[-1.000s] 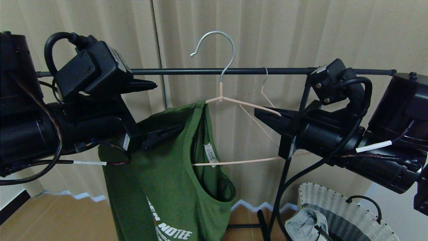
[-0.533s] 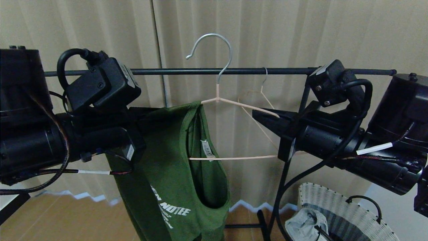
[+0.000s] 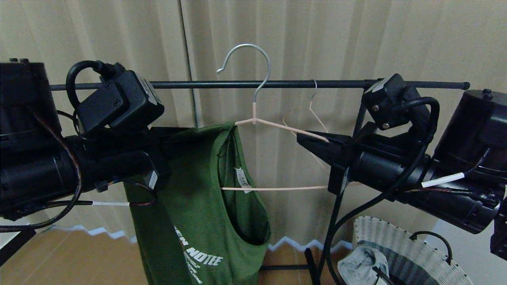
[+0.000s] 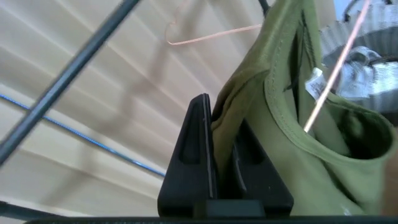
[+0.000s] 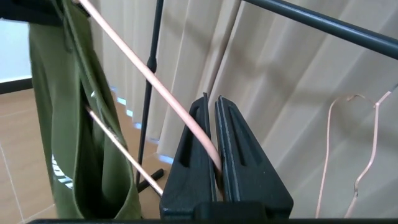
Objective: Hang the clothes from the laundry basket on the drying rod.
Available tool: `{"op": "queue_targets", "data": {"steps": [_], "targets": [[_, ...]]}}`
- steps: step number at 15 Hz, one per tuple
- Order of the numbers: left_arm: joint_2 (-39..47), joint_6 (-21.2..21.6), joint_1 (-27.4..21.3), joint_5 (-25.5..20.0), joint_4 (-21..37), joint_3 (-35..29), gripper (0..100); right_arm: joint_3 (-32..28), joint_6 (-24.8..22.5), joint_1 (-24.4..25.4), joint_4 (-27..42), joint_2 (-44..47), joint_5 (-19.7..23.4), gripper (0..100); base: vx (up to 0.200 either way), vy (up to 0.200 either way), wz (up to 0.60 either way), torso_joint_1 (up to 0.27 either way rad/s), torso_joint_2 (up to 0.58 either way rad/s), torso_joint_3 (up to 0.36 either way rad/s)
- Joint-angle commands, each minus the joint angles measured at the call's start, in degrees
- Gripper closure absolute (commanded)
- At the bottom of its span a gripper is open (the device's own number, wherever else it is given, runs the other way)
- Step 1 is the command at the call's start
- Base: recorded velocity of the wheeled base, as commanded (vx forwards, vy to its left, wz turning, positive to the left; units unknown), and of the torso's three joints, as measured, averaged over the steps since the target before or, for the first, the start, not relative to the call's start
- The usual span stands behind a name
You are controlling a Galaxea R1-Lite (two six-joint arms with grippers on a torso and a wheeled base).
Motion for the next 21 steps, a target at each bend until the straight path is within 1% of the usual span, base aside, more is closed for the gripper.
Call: {"op": "queue_targets", "data": {"steps": [1,2,4,5,6,7,8,11,12,13,14,16,19,21], "targets": [[0.0,-0.2,0.6,0.2,-0.3,0.1,100,0.1,-0.1,0.0,0.0,-0.3,-0.1,100,0.0,0.0,0.0,0.0,0.0,0.0],[-0.1,-0.2,0.6,0.4,-0.3,0.1,100,0.2,-0.1,0.0,0.0,-0.3,-0.1,0,0.0,0.0,0.0,0.0,0.0,0.0],[0.0,-0.2,1.3,0.8,-0.3,0.2,100,0.3,-0.3,-0.3,0.0,-0.5,-0.5,0,0.0,0.0,0.0,0.0,0.0,0.0],[0.0,-0.2,2.4,2.0,-0.3,0.3,100,1.3,-0.4,-0.9,0.0,-1.2,-0.5,0,0.0,0.0,0.0,0.0,0.0,0.0],[0.1,-0.2,3.1,4.0,-0.3,0.5,100,2.4,-0.4,-1.8,0.1,-1.8,-0.5,0,0.0,0.0,0.0,0.0,0.0,0.0],[0.1,-0.3,3.8,7.2,-0.3,1.0,100,3.9,-0.5,-2.8,0.0,-2.5,-0.5,0,0.0,0.0,0.0,0.0,0.0,0.0],[0.0,-0.4,4.2,9.3,-0.3,1.4,100,4.7,-0.9,-3.5,0.1,-3.2,-0.5,0,0.0,0.0,0.0,0.0,0.0,0.0],[-0.1,-0.7,5.4,13.0,-0.3,1.8,100,6.5,-1.2,-4.3,0.1,-4.3,-0.5,0,0.0,0.0,0.0,0.0,0.0,0.0],[-0.1,-1.3,5.6,13.9,-0.3,1.7,100,7.2,-1.2,-4.3,0.1,-4.4,-0.5,0,0.0,0.0,0.0,0.0,0.0,0.0],[-0.1,-3.1,5.5,14.9,-0.6,1.7,100,8.3,-1.2,-4.3,0.1,-4.6,-0.4,0,0.0,0.0,0.0,0.0,0.0,0.0],[0.0,-6.1,5.3,15.1,-1.7,1.7,100,9.9,-1.1,-4.3,0.1,-4.5,-0.1,0,0.0,0.0,0.0,0.0,0.0,0.0],[0.0,-9.1,5.0,15.1,-3.5,1.8,100,11.5,-1.0,-4.2,0.1,-3.9,0.0,0,0.0,0.0,0.0,0.0,0.0,0.0],[-0.2,-11.3,4.9,14.9,-6.5,1.8,100,11.4,-0.9,-3.6,0.0,-2.9,0.1,0,0.0,0.0,0.0,0.0,0.0,0.0],[-0.2,-12.8,3.8,14.8,-9.0,1.8,100,11.0,-0.6,-3.0,0.0,-1.8,0.1,0,0.0,0.0,0.0,0.0,0.0,0.0]]}}
